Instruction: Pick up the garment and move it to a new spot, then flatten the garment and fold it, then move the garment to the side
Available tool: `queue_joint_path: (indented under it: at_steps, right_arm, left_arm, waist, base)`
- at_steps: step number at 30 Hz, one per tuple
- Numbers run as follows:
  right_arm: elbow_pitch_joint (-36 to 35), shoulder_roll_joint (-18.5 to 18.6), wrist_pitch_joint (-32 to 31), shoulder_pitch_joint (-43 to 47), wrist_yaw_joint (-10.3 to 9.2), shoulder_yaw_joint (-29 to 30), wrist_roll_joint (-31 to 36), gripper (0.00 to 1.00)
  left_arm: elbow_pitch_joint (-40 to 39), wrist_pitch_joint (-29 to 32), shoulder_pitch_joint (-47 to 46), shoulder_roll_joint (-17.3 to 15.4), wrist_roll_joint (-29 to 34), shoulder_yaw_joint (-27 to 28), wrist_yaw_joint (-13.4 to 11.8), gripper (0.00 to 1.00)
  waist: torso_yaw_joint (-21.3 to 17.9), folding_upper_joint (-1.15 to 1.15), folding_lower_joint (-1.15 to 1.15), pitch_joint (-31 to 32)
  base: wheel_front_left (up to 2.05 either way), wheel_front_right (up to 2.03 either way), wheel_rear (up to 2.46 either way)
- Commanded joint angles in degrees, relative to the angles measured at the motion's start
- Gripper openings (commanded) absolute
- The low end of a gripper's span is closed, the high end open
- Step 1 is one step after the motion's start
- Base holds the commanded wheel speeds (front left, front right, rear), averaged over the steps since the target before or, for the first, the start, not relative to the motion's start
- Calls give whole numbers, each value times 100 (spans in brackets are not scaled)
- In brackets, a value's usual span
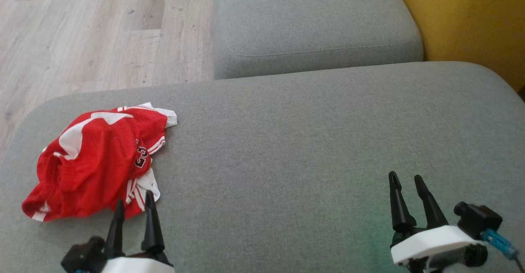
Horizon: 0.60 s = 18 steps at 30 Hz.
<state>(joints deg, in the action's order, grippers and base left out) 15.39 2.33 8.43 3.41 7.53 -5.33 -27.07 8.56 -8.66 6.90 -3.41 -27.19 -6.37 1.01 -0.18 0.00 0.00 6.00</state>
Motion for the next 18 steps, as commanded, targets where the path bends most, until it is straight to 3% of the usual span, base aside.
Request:
queue_joint_path:
  at_steps: [1, 18]
  right_arm:
    - [-227, 42, 107, -175, -3, -128, 254, 100]
    - [-214, 48, 377, -177, -4, -226, 1326, 100]
  left_arm:
    - [-225, -86, -154, -91, 265, 56, -33, 100]
    - [-294, -355, -125, -97, 1405, -91, -140, 100]
  waist:
    - [10, 0, 0, 8]
    - [21, 0, 0, 42]
  base:
    - [0, 0, 0]
    - [0, 0, 0]
